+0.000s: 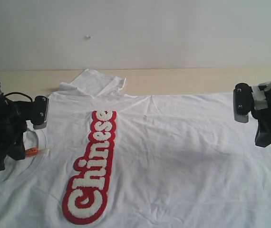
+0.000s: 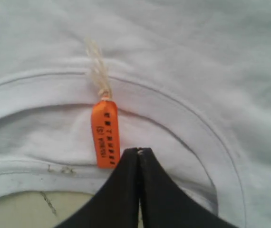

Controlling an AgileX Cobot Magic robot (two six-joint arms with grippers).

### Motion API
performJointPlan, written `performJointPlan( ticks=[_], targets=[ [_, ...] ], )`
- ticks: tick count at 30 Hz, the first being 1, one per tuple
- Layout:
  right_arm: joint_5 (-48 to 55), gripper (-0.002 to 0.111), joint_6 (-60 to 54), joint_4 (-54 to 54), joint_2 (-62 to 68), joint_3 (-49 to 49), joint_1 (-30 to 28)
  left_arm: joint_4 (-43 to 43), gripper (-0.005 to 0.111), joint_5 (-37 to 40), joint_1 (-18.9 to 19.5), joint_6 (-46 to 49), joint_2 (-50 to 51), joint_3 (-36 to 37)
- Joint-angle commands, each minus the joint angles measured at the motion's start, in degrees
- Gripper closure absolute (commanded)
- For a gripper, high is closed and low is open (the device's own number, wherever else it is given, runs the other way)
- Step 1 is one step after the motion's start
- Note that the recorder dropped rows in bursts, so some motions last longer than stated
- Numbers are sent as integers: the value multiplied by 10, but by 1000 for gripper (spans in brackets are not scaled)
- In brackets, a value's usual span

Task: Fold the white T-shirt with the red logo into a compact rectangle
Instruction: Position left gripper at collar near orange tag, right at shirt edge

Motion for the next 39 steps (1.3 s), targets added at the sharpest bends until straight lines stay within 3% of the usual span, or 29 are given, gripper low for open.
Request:
performJointPlan(
  ticks=[1,3,6,9,13,19,30,39],
  targets=[
    [-11,103,6,-1,-1,1,0,-10,91,-6,0,-28,-24,2],
    [-13,98,6,-1,-1,1,0,-22,76,-10,0,-28,-36,2],
    [-13,87,6,2,-1,1,0,-33,44,-29,0,-43,-48,2],
    [-12,77,6,2,-1,1,0,-32,44,-33,0,-25,-48,7],
    [-17,68,17,2,-1,1,0,-32,44,-44,6,75,-55,53],
    [-19,68,17,4,-1,1,0,-31,44,-77,27,127,-64,65],
    [-28,68,32,12,0,1,0,-55,44,-141,25,114,-53,34],
    [-34,68,31,19,0,1,0,-58,43,-133,25,112,-23,34]
  ],
)
